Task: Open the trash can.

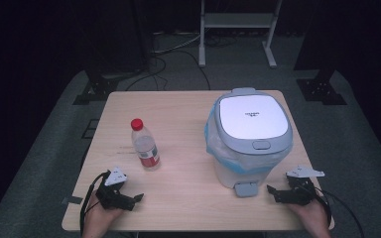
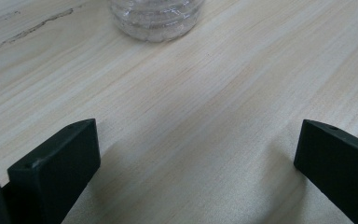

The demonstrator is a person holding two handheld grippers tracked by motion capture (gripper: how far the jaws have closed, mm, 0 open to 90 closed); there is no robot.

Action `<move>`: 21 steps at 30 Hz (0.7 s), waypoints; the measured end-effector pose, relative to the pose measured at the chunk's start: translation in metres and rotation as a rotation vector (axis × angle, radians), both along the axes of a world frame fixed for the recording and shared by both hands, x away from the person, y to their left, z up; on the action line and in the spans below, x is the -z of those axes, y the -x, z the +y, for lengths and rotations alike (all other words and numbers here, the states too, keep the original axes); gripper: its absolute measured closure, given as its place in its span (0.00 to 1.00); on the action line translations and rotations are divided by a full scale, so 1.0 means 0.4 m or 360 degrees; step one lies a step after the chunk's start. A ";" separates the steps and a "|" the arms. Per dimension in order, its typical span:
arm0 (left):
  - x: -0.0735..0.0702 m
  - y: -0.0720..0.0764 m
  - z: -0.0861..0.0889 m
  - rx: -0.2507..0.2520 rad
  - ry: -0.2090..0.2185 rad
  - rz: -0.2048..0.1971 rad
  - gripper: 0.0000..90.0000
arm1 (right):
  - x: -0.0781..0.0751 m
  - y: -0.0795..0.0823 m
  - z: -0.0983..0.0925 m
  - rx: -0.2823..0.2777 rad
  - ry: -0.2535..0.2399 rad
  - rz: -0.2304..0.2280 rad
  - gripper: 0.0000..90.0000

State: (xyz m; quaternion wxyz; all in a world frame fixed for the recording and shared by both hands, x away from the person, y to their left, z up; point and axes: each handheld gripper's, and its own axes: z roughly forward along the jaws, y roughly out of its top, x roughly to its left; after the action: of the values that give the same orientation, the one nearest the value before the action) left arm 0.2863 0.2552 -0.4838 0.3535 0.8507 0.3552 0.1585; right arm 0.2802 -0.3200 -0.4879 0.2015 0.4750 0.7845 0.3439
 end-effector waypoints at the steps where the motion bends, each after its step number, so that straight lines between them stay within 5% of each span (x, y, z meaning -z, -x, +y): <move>1: 0.000 0.000 0.000 0.0000 0.0000 0.0000 0.00 | -0.001 0.002 -0.002 0.0005 -0.0007 -0.0003 0.14; 9: 0.000 0.000 0.000 -0.0001 0.0001 -0.0001 0.00 | -0.005 0.011 -0.010 -0.0021 -0.0020 -0.0030 0.33; 15: 0.000 0.000 0.000 -0.0001 0.0001 -0.0001 0.00 | -0.011 0.025 -0.018 -0.0060 -0.0041 -0.0040 0.64; 21: 0.000 0.000 0.000 -0.0001 0.0001 -0.0001 0.00 | -0.019 0.031 -0.013 -0.0110 -0.0074 -0.0022 0.82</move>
State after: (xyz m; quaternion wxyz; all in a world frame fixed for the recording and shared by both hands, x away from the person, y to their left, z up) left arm 0.2863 0.2553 -0.4838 0.3537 0.8504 0.3556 0.1588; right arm 0.2678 -0.3251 -0.4805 0.1839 0.4499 0.7909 0.3719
